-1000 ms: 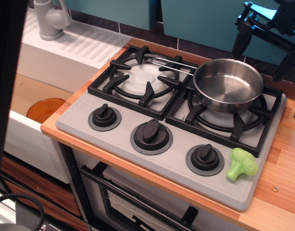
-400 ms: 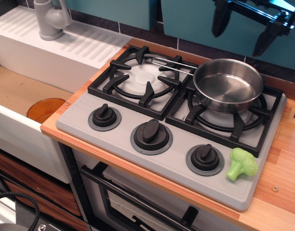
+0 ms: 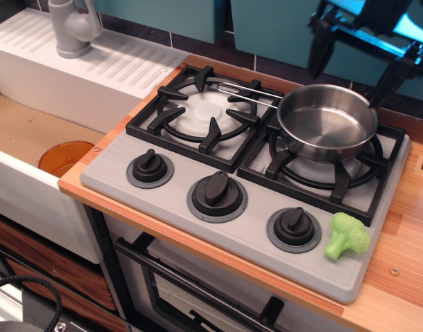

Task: Put pot or pan on stove and put cauliflower in pot or pan

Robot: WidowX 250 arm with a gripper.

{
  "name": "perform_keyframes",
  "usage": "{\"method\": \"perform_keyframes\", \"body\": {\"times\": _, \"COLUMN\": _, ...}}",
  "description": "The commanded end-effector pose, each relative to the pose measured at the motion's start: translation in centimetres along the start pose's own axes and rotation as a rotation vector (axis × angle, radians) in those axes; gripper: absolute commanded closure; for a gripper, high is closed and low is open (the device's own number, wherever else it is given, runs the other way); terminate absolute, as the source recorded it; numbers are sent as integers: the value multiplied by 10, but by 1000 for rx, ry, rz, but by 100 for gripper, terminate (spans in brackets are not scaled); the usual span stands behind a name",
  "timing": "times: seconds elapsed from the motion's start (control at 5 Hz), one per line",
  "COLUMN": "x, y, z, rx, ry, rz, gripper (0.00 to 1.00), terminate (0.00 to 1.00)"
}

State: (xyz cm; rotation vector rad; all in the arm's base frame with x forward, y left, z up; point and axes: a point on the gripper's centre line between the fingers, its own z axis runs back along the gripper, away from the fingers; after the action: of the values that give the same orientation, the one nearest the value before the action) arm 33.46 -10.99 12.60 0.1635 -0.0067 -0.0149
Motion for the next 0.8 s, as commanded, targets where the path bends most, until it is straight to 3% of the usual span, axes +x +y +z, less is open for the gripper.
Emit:
{"method": "perform_keyframes", "body": {"times": 0.0, "x": -38, "y": -22, "z": 21, "rx": -5, "ry": -145, "rz": 63, "gripper": 0, "terminate": 0}}
{"method": "perform_keyframes", "body": {"times": 0.6, "x": -56, "y": -34, "z": -28, "rx": 48, "ry": -241, "rz": 96, "gripper": 0, "terminate": 0}}
